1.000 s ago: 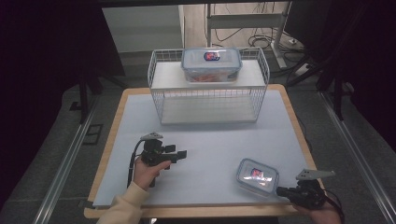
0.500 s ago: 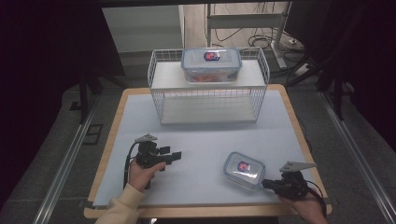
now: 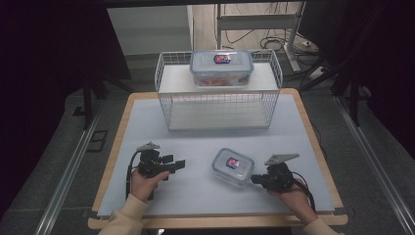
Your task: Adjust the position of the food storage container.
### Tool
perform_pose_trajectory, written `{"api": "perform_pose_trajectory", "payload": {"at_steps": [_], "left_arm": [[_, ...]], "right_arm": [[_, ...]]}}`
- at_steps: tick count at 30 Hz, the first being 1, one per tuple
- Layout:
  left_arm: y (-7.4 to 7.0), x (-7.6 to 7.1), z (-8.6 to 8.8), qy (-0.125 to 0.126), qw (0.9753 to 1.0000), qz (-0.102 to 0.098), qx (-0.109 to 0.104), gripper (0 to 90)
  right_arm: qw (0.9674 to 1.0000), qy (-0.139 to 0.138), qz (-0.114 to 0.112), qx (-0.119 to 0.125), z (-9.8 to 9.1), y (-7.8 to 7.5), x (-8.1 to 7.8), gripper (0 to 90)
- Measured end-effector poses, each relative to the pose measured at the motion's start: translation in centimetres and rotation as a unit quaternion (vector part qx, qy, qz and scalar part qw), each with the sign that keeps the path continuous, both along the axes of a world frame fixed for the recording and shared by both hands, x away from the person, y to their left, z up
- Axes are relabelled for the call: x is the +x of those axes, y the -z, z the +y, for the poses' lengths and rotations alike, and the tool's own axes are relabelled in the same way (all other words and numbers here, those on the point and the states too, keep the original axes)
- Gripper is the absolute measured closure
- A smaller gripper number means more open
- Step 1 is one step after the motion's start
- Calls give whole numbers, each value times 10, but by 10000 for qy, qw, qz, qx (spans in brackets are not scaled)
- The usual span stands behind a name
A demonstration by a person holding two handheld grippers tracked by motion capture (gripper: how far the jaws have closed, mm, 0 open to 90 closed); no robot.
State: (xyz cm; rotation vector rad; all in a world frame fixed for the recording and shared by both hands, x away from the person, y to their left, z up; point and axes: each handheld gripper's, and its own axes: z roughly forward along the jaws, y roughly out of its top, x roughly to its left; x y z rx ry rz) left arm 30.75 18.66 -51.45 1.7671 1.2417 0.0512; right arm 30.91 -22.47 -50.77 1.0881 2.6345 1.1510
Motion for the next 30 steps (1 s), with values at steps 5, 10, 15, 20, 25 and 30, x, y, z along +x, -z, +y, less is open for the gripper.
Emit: {"api": "perform_pose_trajectory", "payload": {"at_steps": [5, 10, 15, 20, 25, 30], "left_arm": [[3, -1, 3, -55, 10000, 14, 15, 308], [2, -2, 3, -44, 10000, -3, 29, 308], [2, -2, 3, -56, 10000, -7, 5, 308], [2, -1, 4, -42, 10000, 8, -32, 307], [2, -2, 3, -38, 10000, 1, -23, 308], [3, -1, 3, -42, 10000, 6, -11, 308]], "right_arm": [[10000, -63, -20, 2, 21, 2, 15, 891], [10000, -77, -10, 14, 27, 3, 19, 891], [9998, 2, -65, 175, 18, -4, 13, 891], [9996, -188, -47, 212, 19, -5, -4, 891], [9986, -491, -8, 214, 36, -1, -16, 891], [9974, -688, -29, 215, 57, 3, -17, 891]]}}
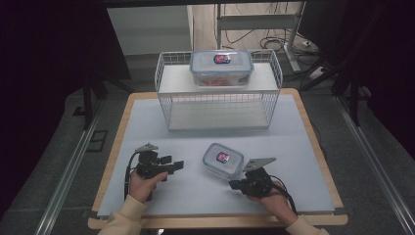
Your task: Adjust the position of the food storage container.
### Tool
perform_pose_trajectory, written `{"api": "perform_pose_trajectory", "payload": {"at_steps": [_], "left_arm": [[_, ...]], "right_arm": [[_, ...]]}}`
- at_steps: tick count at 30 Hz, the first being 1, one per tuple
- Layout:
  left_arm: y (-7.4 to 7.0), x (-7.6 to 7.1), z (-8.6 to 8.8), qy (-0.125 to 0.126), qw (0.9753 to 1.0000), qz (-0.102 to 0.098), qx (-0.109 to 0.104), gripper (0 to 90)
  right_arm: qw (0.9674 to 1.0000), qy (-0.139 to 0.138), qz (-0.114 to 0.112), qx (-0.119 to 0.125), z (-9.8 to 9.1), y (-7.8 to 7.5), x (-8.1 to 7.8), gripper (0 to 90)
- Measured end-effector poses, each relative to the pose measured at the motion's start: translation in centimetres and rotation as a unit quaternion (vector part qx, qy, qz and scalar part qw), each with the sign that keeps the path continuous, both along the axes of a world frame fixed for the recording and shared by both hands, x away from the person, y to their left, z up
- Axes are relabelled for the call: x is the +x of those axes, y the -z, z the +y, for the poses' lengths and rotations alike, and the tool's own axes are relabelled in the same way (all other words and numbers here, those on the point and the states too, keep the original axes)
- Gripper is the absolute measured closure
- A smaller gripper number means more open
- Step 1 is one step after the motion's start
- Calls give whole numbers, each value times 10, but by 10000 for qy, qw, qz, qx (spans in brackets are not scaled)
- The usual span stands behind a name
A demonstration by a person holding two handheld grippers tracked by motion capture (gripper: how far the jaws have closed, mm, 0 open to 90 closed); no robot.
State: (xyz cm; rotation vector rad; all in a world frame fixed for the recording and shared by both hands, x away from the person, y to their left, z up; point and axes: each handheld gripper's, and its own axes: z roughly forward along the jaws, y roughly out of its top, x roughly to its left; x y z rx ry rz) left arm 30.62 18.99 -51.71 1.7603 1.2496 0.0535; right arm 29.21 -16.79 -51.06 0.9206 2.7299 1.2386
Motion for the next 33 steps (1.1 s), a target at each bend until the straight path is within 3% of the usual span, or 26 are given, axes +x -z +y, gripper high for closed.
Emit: {"api": "perform_pose_trajectory", "payload": {"at_steps": [6, 33], "left_arm": [[1, 0, 0, 40, 10000, -9, -22, 307], [2, 1, 0, 48, 10000, 3, 22, 304]], "right_arm": [[10000, 56, -39, -16, 7, 3, 7, 891], [9977, 676, -8, 90, -13, 6, 29, 891]]}}
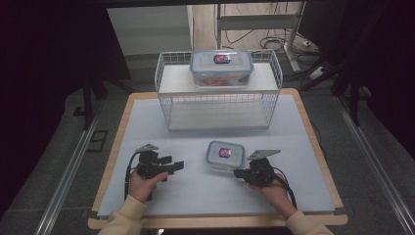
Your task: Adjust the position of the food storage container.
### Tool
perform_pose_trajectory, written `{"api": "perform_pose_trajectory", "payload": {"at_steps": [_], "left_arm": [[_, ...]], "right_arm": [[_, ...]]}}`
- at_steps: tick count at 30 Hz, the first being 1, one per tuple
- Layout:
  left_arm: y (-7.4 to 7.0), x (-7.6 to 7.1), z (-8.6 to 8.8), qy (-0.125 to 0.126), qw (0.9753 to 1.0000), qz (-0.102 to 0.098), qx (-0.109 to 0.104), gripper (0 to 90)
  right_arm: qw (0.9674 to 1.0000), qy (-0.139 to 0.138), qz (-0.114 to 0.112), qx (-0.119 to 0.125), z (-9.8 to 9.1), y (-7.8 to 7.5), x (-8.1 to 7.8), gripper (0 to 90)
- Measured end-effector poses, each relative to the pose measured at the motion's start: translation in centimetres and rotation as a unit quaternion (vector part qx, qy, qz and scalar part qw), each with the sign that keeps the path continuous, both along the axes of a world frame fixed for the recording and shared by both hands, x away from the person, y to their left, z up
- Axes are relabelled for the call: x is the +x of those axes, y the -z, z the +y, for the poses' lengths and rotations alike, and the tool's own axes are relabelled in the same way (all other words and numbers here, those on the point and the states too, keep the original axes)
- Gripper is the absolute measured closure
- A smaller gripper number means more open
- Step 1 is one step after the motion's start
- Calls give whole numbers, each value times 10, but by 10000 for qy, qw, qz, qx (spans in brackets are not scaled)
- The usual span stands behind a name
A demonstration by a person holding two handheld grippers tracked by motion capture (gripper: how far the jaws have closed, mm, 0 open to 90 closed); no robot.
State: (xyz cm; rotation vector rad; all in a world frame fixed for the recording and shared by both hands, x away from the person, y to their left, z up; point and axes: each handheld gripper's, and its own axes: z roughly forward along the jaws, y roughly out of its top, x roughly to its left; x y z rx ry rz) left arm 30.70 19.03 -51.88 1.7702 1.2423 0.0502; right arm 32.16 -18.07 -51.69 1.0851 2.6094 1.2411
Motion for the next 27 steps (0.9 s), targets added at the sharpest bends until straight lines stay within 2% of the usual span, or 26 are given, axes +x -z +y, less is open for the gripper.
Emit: {"api": "perform_pose_trajectory", "payload": {"at_steps": [5, 13, 19, 23, 27], "left_arm": [[0, 0, 0, 13, 10000, 11, 2, 305], [0, 0, -1, 1, 10000, 14, -10, 304], [0, 0, -1, -20, 10000, 3, -29, 300], [-2, -1, 0, -56, 9999, -4, -84, 298], [-4, -2, -1, -58, 9999, -5, -87, 293]], "right_arm": [[10000, 22, -21, -12, -1, 0, 1, 890], [9997, 248, -18, -6, -11, 0, 13, 890], [9997, 249, -12, 13, -13, 0, 11, 890], [9996, 247, -94, 33, -21, -4, 7, 890], [9991, 417, -88, 76, -36, -8, 7, 890]]}}
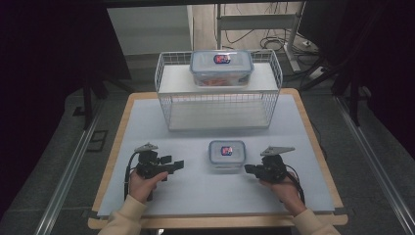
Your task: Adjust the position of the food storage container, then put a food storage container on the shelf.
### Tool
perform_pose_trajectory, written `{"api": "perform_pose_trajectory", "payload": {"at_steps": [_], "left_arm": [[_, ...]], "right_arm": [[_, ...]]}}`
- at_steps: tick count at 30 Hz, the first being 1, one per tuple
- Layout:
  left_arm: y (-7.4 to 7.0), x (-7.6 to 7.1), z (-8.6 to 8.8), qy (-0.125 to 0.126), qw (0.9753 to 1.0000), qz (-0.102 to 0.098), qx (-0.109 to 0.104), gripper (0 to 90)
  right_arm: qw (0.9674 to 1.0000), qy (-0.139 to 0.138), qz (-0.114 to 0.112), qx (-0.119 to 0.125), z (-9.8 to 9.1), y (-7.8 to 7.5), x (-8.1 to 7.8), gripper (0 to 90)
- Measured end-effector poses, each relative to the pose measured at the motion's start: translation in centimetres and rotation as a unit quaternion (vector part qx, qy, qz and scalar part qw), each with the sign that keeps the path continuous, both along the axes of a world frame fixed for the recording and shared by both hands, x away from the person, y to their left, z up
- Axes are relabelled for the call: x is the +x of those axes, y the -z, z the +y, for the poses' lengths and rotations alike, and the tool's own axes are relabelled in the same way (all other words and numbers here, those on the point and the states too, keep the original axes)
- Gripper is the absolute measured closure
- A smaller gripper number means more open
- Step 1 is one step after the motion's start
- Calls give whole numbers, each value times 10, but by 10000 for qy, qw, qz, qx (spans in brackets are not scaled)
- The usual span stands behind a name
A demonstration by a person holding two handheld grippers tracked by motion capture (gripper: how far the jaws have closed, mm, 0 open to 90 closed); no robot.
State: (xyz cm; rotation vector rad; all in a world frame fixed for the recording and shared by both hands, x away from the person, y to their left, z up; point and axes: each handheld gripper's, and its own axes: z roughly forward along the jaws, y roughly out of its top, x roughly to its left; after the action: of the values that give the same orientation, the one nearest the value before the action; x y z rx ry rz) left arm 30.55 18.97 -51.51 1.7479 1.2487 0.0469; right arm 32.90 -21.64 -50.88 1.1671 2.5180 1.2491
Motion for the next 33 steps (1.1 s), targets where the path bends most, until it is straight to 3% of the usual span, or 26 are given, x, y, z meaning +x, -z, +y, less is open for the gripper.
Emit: {"api": "perform_pose_trajectory", "payload": {"at_steps": [6, 12, 15, 22, 26, 33], "left_arm": [[-3, -1, -2, -85, 10000, -17, -4, 271], [-7, -3, -6, -55, 9999, -53, 65, 265], [-8, -3, -7, -48, 10000, -49, 48, 261], [-8, 1, -10, -172, 9998, 44, -43, 211], [-9, 4, -17, -155, 9997, 103, -148, 204], [-9, 13, -30, -23, 9996, 212, -211, 201]], "right_arm": [[9996, 217, 66, 154, -18, -3, 4, 889], [9994, 226, 125, 226, -25, -3, 8, 870], [9994, 193, 139, 250, -25, -3, 9, 811], [9983, 193, 207, 506, -29, -7, 16, 494], [9968, 438, 240, 629, -32, -10, 22, 436], [9955, 487, 236, 779, -32, -15, 32, 389]]}}
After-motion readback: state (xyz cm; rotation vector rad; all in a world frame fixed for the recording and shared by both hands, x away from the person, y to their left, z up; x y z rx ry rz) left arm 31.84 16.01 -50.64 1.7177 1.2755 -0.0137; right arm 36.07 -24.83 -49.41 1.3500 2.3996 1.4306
